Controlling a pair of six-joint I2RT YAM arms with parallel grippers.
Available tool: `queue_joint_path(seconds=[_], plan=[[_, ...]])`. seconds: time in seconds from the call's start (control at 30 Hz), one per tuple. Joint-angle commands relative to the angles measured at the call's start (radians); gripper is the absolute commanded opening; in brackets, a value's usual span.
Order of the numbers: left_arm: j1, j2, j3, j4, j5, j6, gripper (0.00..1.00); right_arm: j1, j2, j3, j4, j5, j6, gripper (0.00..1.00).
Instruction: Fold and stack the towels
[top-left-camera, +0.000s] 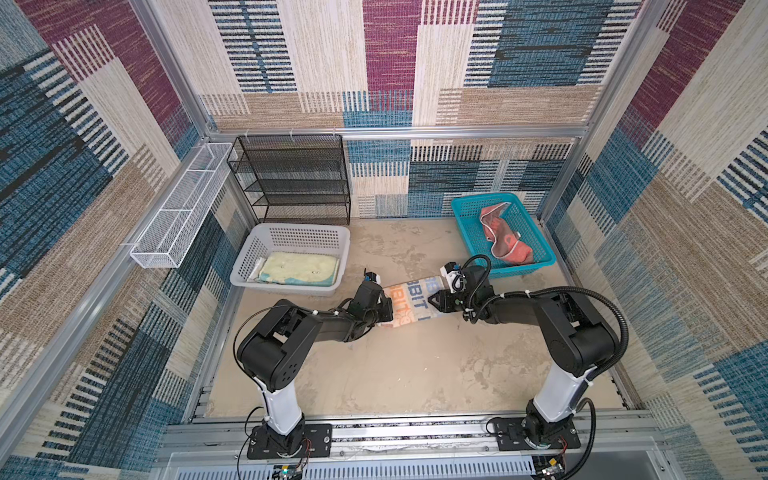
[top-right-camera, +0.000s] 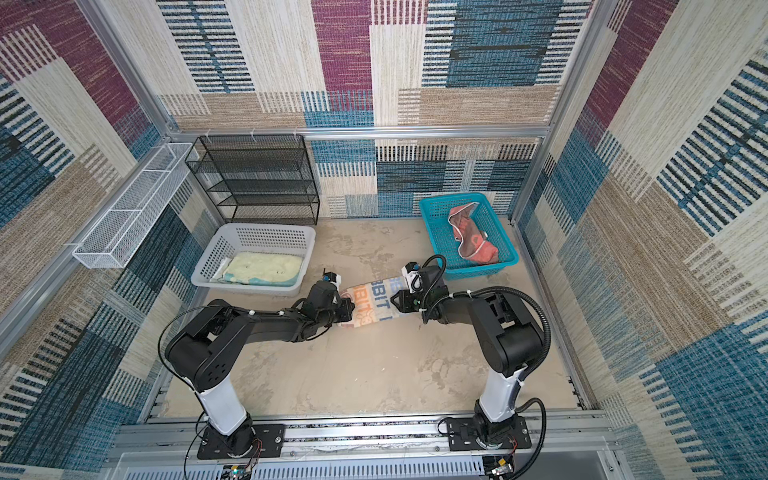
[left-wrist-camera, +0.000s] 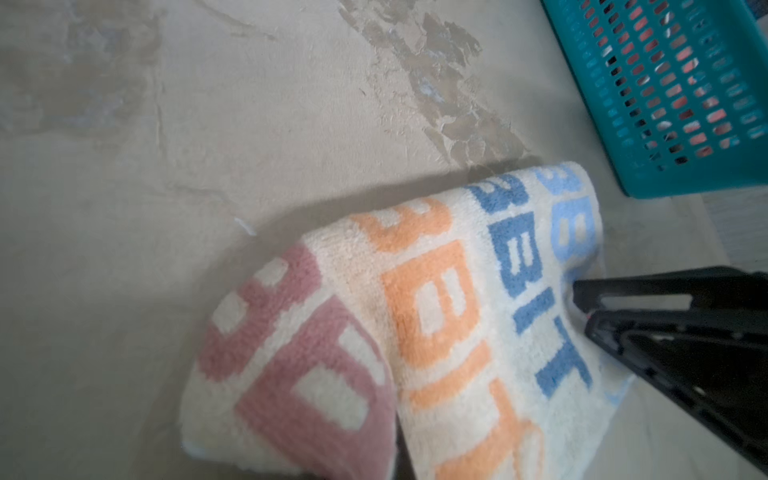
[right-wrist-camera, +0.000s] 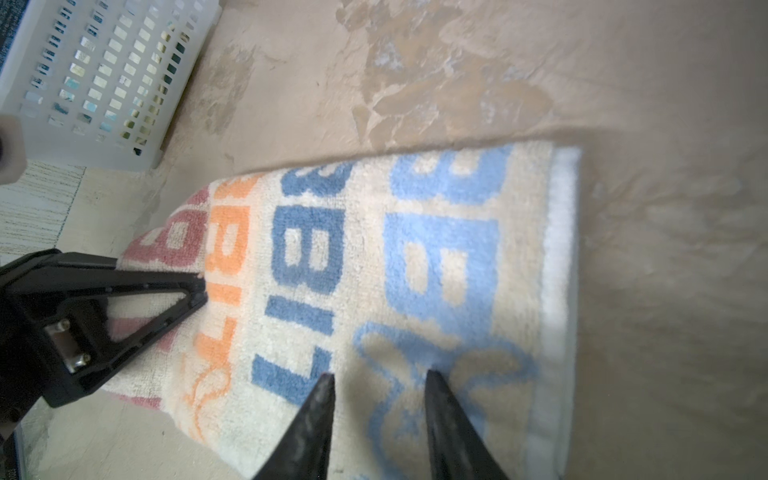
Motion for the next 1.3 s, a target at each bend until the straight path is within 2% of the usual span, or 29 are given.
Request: queue_joint_path(seconds=[0.0,0.13,0.33,0.5,0.8,0.9,1.27], plan=[[-0.001,0.018,0.035,-0.206,0.012,0.014,0.0,0.002,-0.005,-0.006,0.0,-0.012,0.01,0.39],[-0.001,-0.002,0.12,-0.355,-0.07,0.058,0.0,0.003,-0.04,-0.015,0.009,0.013,-0.003,0.42],[-0.001,-0.023,0.299,-0.654,-0.25,0.161,0.0,0.001,-0.124,-0.034,0.039,0.066,-0.031,0.49],[-0.001,-0.018,0.471,-0.873,-0.397,0.275,0.0,0.0,-0.174,-0.053,0.063,0.089,-0.049,0.5],[0.015,0.04,0.749,-1.138,-0.66,0.469,0.0,0.001,-0.194,-0.084,0.078,0.101,-0.061,0.5],[0.032,0.04,0.814,-1.184,-0.694,0.53,0.0,0.001,-0.194,-0.087,0.071,0.113,-0.068,0.5],[0.167,-0.045,0.96,-1.214,-0.667,0.681,0.0,0.0,-0.185,-0.085,0.07,0.104,-0.074,0.5]])
